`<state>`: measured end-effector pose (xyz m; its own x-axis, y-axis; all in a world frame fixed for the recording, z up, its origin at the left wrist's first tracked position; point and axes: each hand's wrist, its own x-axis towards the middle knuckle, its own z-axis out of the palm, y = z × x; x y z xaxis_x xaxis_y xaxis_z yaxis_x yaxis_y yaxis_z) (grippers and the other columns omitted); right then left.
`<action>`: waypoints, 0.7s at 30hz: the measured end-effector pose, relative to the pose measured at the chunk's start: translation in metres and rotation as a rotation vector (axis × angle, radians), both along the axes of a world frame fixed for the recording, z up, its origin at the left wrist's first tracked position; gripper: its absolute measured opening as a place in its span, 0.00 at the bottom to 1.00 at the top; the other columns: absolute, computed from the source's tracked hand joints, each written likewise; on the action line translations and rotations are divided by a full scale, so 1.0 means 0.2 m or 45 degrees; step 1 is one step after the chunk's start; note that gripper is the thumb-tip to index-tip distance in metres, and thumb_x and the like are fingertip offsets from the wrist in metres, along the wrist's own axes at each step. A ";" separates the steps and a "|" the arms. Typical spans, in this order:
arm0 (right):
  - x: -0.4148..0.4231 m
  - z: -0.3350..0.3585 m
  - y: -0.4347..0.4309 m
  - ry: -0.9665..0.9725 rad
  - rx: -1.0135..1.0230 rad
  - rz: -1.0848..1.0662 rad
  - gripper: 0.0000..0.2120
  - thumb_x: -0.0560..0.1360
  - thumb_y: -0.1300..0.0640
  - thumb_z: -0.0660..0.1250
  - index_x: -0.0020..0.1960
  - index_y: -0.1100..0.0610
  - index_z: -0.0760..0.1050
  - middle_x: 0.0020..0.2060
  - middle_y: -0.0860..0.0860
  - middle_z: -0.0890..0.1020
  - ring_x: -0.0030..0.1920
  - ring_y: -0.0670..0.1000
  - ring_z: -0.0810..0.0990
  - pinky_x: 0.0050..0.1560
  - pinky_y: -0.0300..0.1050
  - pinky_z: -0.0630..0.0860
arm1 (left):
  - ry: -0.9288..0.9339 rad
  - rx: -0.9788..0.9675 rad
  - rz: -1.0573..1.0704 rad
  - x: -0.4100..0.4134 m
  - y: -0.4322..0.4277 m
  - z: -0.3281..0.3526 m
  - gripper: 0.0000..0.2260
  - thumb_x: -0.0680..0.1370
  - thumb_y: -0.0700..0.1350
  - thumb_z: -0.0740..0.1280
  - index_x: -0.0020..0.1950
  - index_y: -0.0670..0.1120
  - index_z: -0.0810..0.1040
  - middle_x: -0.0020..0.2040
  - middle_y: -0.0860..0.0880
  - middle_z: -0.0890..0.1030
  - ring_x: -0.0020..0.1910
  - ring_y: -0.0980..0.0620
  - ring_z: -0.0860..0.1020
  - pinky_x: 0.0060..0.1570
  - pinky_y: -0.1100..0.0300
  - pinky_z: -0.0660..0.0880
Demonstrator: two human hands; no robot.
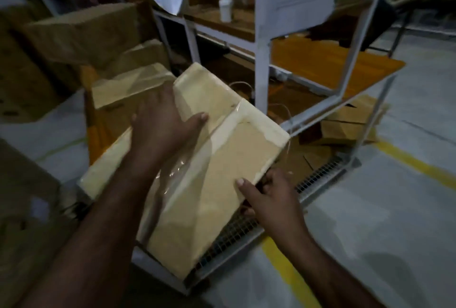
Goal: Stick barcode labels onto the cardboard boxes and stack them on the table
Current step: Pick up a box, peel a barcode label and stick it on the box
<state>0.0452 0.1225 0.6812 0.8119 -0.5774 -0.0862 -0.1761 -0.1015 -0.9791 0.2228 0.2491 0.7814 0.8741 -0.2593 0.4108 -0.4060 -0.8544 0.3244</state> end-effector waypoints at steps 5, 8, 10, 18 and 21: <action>0.29 0.10 -0.09 -0.031 0.301 0.222 0.16 0.73 0.49 0.73 0.49 0.60 0.74 0.44 0.55 0.81 0.42 0.51 0.85 0.38 0.54 0.84 | -0.092 0.297 0.082 0.28 -0.10 0.06 0.35 0.69 0.69 0.66 0.72 0.56 0.65 0.70 0.42 0.70 0.68 0.37 0.68 0.65 0.39 0.62; 0.42 0.12 -0.12 0.018 0.498 0.294 0.15 0.76 0.53 0.71 0.53 0.63 0.72 0.46 0.55 0.79 0.42 0.52 0.84 0.40 0.52 0.84 | -0.067 0.322 0.071 0.42 -0.11 0.06 0.32 0.69 0.68 0.66 0.70 0.57 0.67 0.71 0.44 0.69 0.69 0.38 0.67 0.65 0.39 0.59; 0.51 0.09 -0.12 0.046 0.594 0.310 0.14 0.77 0.53 0.70 0.53 0.62 0.72 0.49 0.57 0.81 0.44 0.54 0.85 0.43 0.54 0.84 | -0.064 0.350 0.070 0.51 -0.11 0.04 0.32 0.69 0.68 0.65 0.70 0.58 0.67 0.72 0.45 0.69 0.69 0.39 0.67 0.66 0.39 0.59; 0.88 0.02 -0.05 0.282 0.817 0.491 0.04 0.81 0.57 0.63 0.51 0.57 0.73 0.48 0.59 0.83 0.43 0.55 0.87 0.44 0.53 0.83 | 0.312 0.444 -0.013 0.85 -0.07 -0.17 0.29 0.73 0.68 0.63 0.70 0.58 0.70 0.76 0.46 0.64 0.75 0.41 0.61 0.70 0.36 0.56; 0.98 0.00 -0.04 0.212 0.404 0.630 0.05 0.80 0.57 0.62 0.47 0.53 0.76 0.43 0.54 0.85 0.38 0.53 0.85 0.40 0.50 0.81 | 0.555 0.374 -0.191 0.91 -0.01 -0.31 0.31 0.70 0.73 0.59 0.68 0.58 0.72 0.74 0.51 0.67 0.74 0.45 0.63 0.71 0.36 0.57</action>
<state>0.2411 0.1141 0.6809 0.9381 -0.0603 -0.3410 -0.3358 0.0822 -0.9383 0.4052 0.2464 0.7201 0.8917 -0.4437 -0.0899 -0.4117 -0.8774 0.2463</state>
